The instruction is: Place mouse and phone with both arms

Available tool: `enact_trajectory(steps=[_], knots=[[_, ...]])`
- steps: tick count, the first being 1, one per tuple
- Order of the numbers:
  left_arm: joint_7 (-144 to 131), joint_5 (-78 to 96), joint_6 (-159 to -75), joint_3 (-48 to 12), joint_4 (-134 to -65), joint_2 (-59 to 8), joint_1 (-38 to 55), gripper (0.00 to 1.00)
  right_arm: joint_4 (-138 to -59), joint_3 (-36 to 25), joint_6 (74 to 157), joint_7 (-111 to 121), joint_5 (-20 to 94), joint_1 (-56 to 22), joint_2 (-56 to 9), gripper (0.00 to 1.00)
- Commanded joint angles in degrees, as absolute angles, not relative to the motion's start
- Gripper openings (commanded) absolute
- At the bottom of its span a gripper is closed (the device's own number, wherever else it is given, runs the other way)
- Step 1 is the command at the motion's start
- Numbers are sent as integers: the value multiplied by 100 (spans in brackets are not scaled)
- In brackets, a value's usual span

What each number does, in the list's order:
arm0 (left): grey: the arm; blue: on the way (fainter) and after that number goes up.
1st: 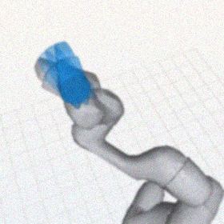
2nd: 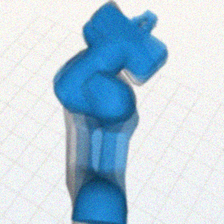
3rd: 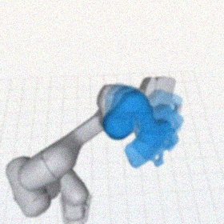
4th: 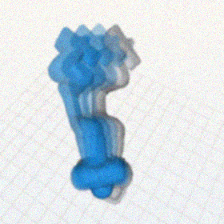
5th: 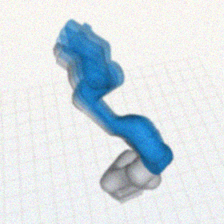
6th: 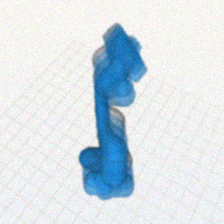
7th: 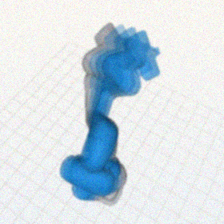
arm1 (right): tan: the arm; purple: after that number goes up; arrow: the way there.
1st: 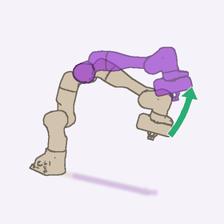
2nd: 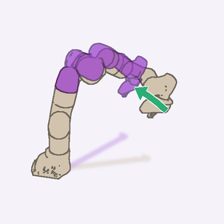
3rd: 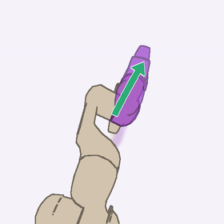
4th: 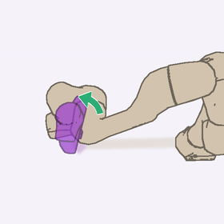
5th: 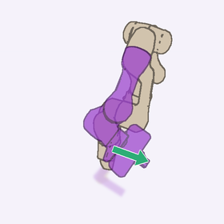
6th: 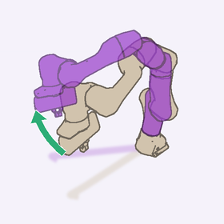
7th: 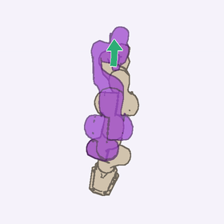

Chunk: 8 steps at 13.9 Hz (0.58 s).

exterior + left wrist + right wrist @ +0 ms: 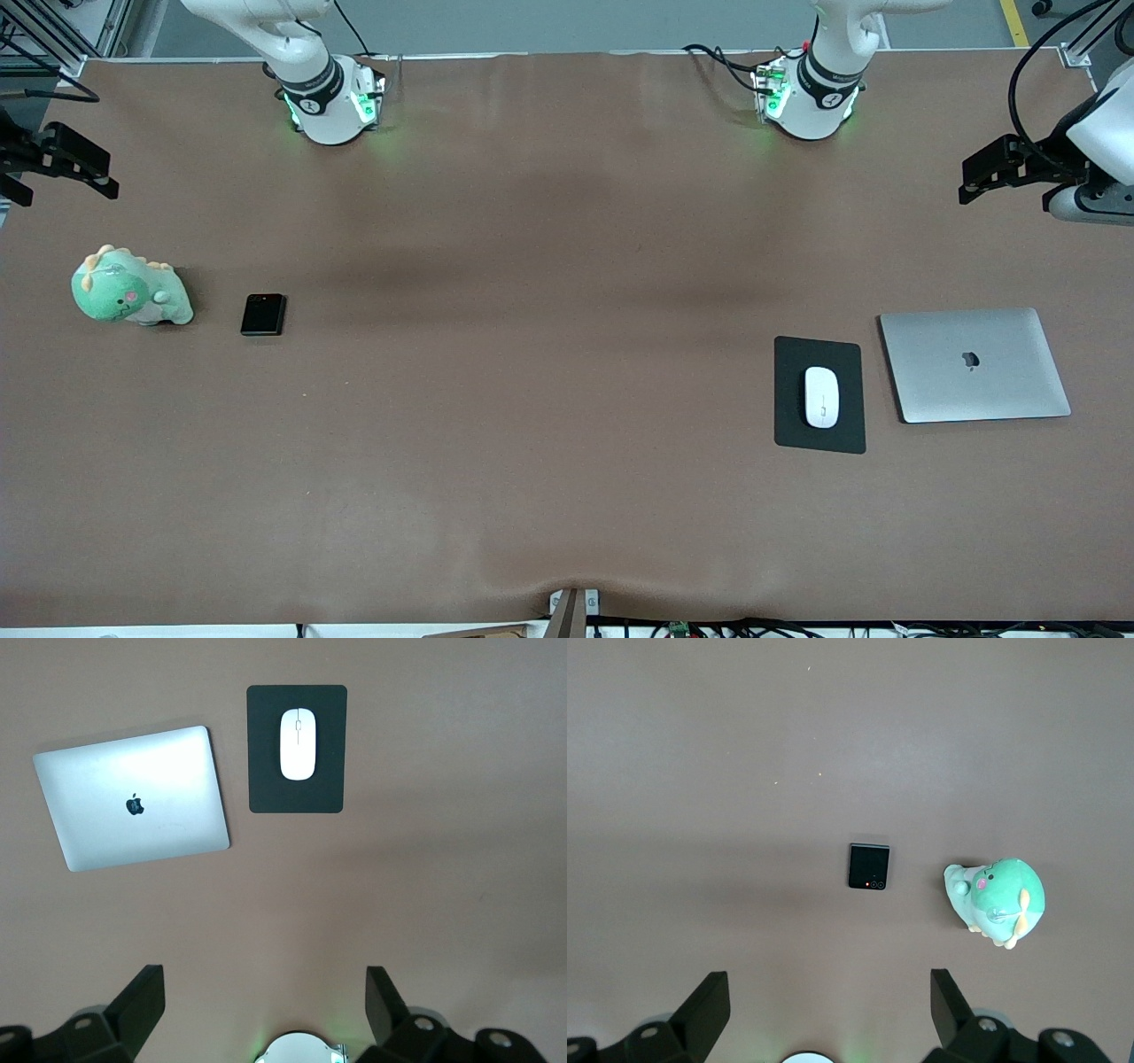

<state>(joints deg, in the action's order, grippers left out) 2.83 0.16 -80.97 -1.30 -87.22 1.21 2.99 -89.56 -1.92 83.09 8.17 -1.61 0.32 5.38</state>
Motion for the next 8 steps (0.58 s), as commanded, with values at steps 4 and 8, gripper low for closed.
enact_trajectory(steps=[4, 8], knots=[[404, 53, -8024, -114, -8613, 97, 281, 100, -8983, -193, 8420, 799, -176, 114, 484, 100], [396, 53, -8024, -114, -8613, 88, 281, 100, -8982, -176, 8420, 949, -159, 114, 404, 100]])
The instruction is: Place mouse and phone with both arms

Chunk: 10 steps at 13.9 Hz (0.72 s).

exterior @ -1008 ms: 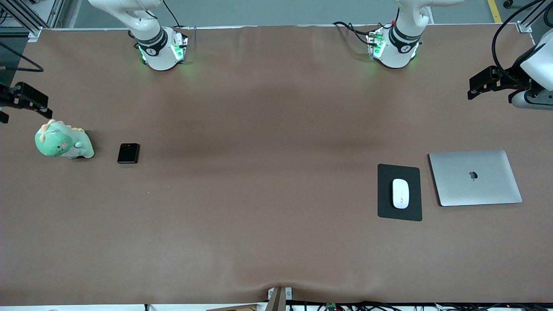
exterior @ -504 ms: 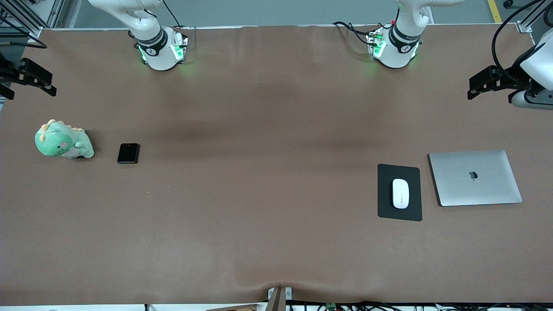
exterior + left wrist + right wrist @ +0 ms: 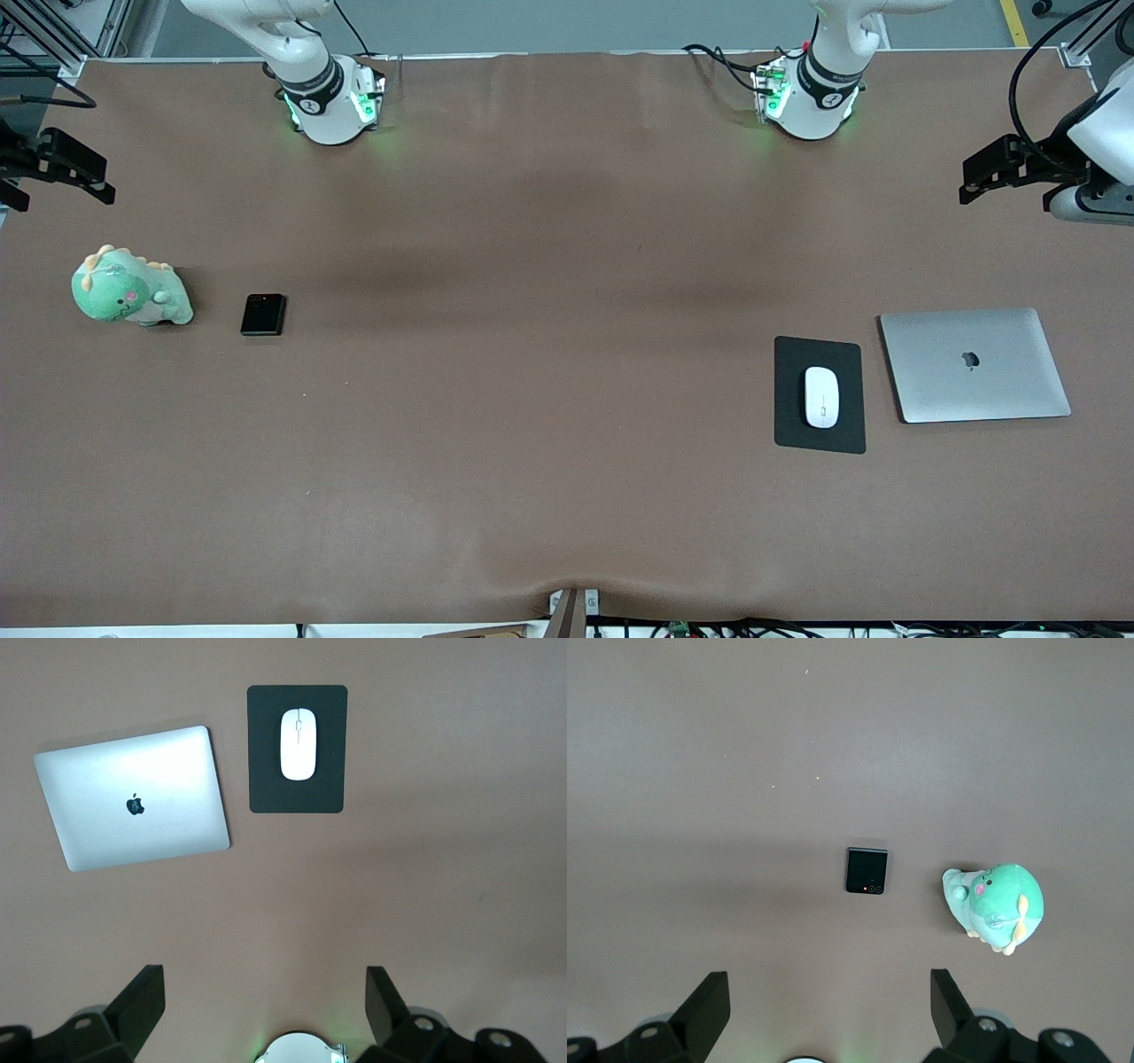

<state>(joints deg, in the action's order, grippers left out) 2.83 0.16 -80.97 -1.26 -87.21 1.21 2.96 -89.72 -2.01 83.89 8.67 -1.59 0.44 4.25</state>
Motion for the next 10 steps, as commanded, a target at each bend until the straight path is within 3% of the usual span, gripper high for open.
enact_trajectory(steps=[1, 10], knots=[[396, 53, -8024, -106, -8613, 88, 281, 100, -8974, -176, 8429, 949, -141, 114, 378, 100], [404, 44, -8033, -105, -8631, 79, 281, 100, -8947, -185, 8438, 940, -193, 114, 211, 100]])
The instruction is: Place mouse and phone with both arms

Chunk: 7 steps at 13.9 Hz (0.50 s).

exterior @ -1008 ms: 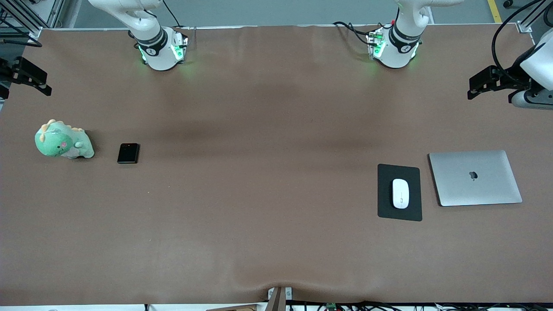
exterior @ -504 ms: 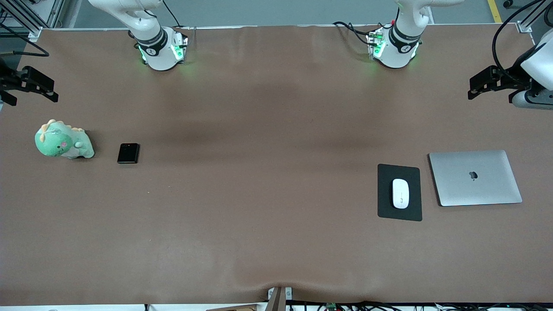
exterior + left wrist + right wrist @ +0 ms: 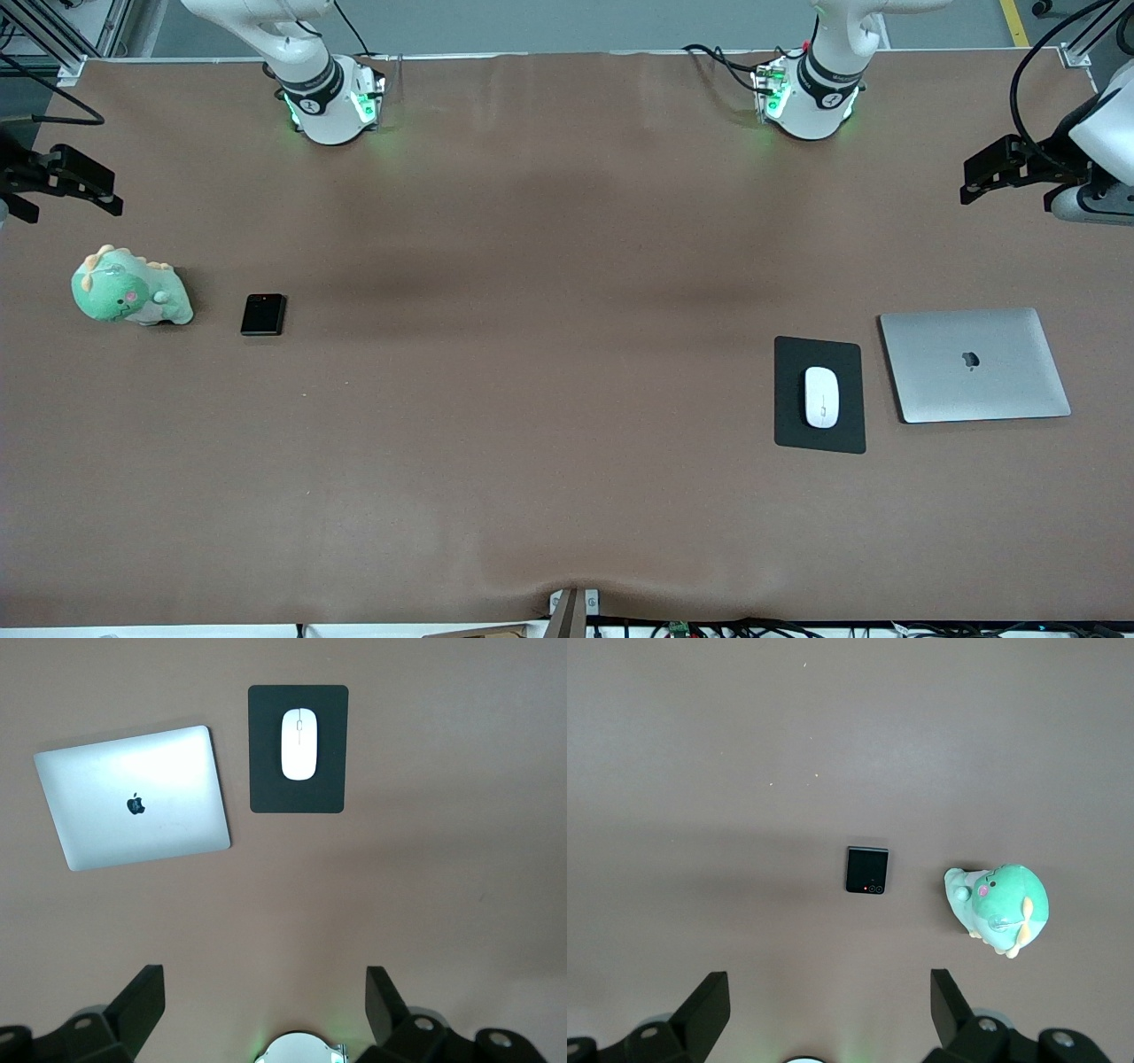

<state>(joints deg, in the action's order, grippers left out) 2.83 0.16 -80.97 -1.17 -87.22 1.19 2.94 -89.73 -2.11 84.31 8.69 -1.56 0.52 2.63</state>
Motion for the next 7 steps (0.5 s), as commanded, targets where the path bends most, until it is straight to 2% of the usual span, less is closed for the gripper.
enact_trajectory(steps=[1, 7], knots=[[404, 44, -8033, -105, -8631, 79, 281, 100, -8947, -185, 8438, 940, -211, 123, 211, 100], [396, 44, -8033, -105, -8631, 79, 281, 100, -8947, -185, 8578, 940, -211, 123, 185, 100]])
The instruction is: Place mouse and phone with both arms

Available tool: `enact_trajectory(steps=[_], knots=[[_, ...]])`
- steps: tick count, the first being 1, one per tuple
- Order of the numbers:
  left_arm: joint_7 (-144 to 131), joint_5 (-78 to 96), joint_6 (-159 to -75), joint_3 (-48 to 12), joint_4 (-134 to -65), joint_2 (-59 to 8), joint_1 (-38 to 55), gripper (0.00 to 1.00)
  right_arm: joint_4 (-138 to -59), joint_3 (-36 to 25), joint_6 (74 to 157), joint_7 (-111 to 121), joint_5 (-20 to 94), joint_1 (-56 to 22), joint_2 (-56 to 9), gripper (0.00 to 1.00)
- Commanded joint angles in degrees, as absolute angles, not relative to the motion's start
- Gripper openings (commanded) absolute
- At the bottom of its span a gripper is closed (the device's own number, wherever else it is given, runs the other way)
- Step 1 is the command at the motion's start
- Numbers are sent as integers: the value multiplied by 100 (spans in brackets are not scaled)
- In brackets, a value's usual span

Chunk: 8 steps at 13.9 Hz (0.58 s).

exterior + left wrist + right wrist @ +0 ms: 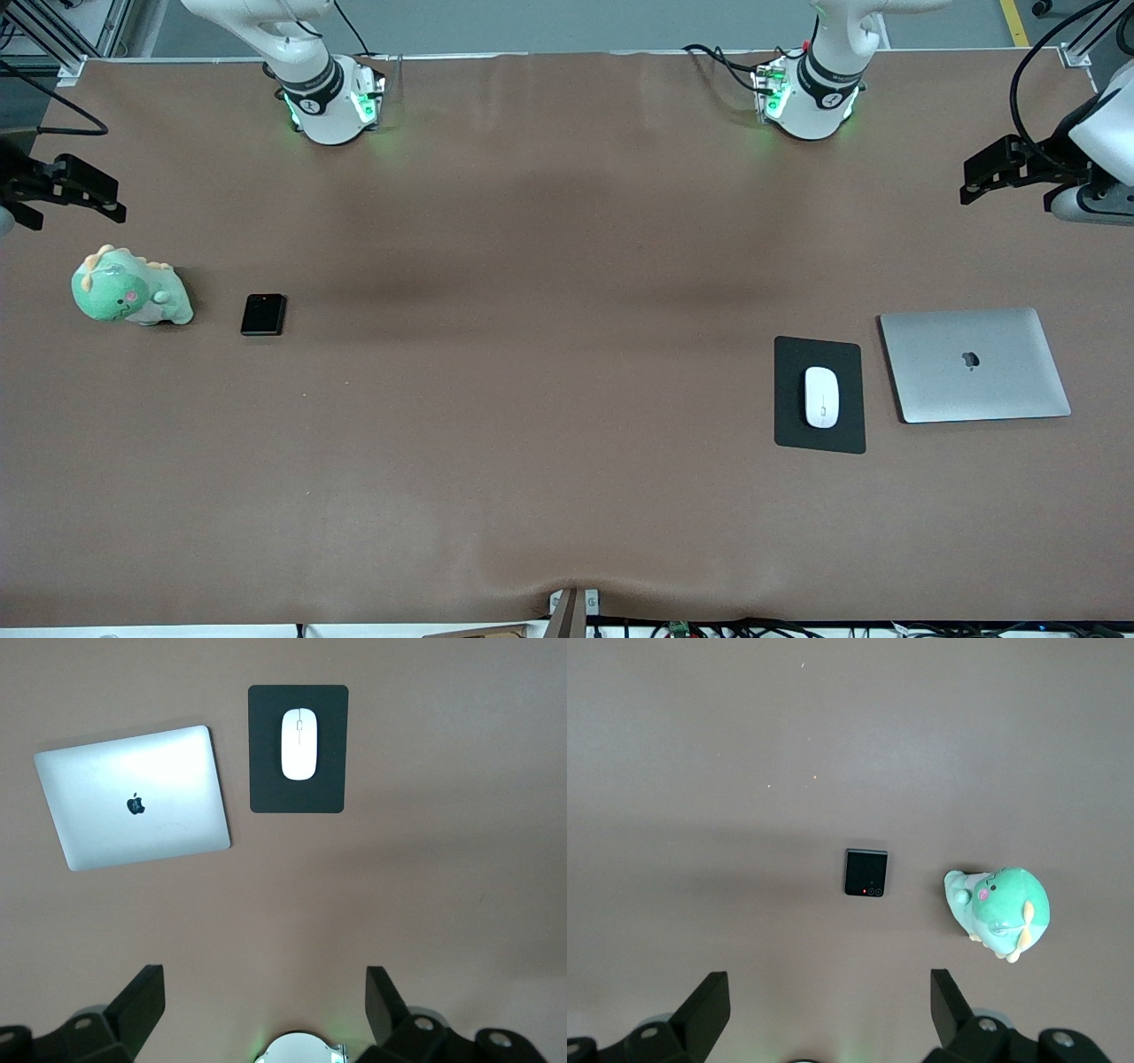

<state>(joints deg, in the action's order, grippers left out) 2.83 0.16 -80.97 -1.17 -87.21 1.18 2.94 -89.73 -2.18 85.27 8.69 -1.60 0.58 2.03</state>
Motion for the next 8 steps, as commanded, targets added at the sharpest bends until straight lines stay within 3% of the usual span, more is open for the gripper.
enact_trajectory(steps=[1, 8], knots=[[396, 44, -8033, -105, -8631, 79, 281, 100, -8947, -185, 8578, 940, -211, 123, 167, 100], [396, 53, -8024, -123, -8622, 79, 290, 100, -8938, -185, 8613, 940, -185, 141, 149, 100]])
